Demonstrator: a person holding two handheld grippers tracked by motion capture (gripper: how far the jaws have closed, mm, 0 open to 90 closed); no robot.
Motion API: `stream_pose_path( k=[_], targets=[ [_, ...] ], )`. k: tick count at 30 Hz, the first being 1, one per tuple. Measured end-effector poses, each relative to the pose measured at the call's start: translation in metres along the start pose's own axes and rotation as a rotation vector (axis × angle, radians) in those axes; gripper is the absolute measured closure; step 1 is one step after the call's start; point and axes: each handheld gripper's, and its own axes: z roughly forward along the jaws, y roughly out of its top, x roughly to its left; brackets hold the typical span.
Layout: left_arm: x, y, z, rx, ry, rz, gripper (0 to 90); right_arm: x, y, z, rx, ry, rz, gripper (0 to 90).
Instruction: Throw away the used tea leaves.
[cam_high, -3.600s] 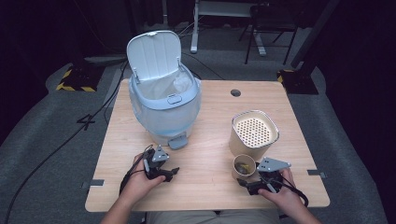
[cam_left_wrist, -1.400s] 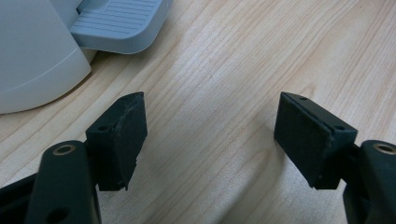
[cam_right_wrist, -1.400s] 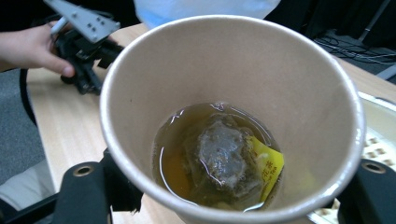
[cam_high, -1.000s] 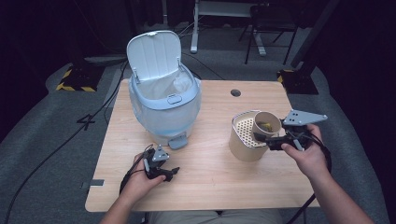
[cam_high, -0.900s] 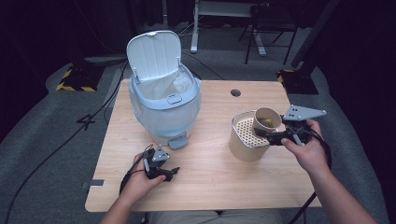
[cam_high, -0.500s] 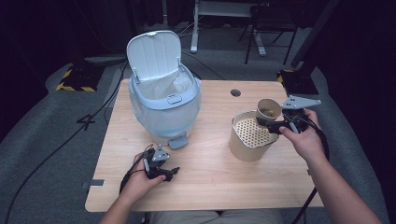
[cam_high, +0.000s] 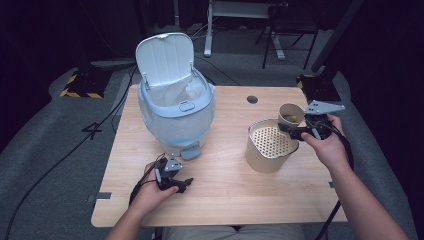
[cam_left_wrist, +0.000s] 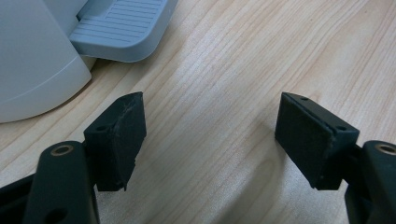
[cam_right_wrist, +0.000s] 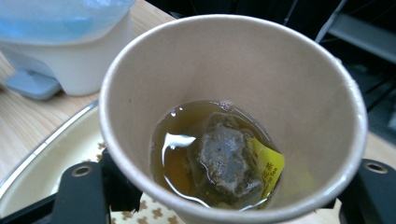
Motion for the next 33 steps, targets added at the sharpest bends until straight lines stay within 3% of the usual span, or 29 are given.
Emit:
stream_pose_path(
  k=[5, 13, 17, 23, 29, 32, 33],
  targets=[
    [0.0, 0.0, 0.0, 0.0, 0.004, 0.001, 25.4, 0.004, 0.003, -0.004, 0.019, -0.062, -0.126, 30.7],
    [-0.001, 0.0, 0.0, 0.002, 0.004, -0.003, 25.5, 0.017, 0.014, -0.004, 0.106, -0.251, -0.478, 30.6],
    [-0.001, 0.0, 0.0, 0.002, 0.006, -0.004, 25.5, 0.022, 0.016, -0.002, 0.128, -0.292, -0.563, 30.5],
    [-0.001, 0.0, 0.0, 0.003, 0.005, -0.003, 25.5, 0.03, 0.016, 0.003, 0.199, -0.397, -0.771, 30.4],
    [-0.001, 0.0, 0.0, 0.003, 0.006, -0.003, 25.5, 0.037, 0.013, 0.008, 0.263, -0.488, -0.926, 30.4],
    [-0.001, 0.0, 0.0, 0.003, 0.005, -0.003, 25.5, 0.044, 0.009, 0.013, 0.331, -0.55, -1.061, 30.5],
    [-0.001, 0.0, 0.0, 0.003, 0.005, -0.004, 25.5, 0.046, 0.007, 0.014, 0.339, -0.568, -1.082, 30.5]
  ],
)
